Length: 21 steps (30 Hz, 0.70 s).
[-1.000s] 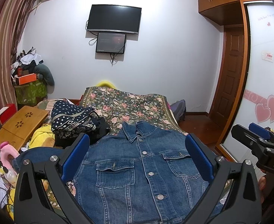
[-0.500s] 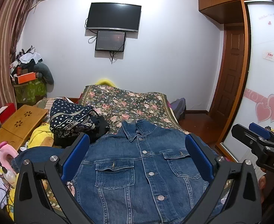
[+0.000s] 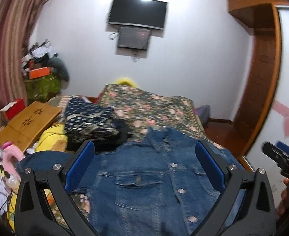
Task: Fold large clothes
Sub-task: 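Grasp the denim jacket sleeve with the left gripper and lift it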
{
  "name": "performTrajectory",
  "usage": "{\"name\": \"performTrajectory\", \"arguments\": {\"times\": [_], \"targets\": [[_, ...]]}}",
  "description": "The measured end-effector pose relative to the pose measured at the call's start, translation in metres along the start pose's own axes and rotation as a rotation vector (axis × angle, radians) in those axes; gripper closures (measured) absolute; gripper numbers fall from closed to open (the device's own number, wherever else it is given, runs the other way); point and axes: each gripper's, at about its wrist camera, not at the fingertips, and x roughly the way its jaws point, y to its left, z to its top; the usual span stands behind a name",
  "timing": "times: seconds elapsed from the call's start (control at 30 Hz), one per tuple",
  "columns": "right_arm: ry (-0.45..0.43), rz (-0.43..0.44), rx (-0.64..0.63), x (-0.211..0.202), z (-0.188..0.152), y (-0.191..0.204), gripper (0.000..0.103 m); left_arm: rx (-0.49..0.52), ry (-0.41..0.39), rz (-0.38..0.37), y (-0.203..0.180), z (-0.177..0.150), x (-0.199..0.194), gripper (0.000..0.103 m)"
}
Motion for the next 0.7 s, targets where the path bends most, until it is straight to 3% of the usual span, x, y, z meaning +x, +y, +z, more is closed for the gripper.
{"name": "performTrajectory", "arguments": {"times": [0.13, 0.27, 0.47, 0.53, 0.7], "targets": [[0.033, -0.017, 0.005, 0.018, -0.001, -0.005, 0.0, -0.089, 0.008, 0.117, 0.047, 0.004, 0.02, 0.0], [0.074, -0.032, 0.012, 0.038, -0.001, -0.009, 0.0, -0.207, 0.069, 0.26, 0.112, -0.004, 0.047, 0.0], [0.133, -0.049, 0.018, 0.064, -0.002, -0.014, 0.0, -0.436, 0.194, 0.345, 0.209, -0.038, 0.074, 0.0], [0.153, -0.052, 0.016, 0.071, -0.004, -0.014, 0.0, -0.499, 0.236, 0.362, 0.235, -0.055, 0.08, 0.008], [0.211, -0.048, 0.002, 0.09, -0.011, -0.009, 0.0, -0.656, 0.346, 0.351, 0.28, -0.095, 0.104, 0.013]]}}
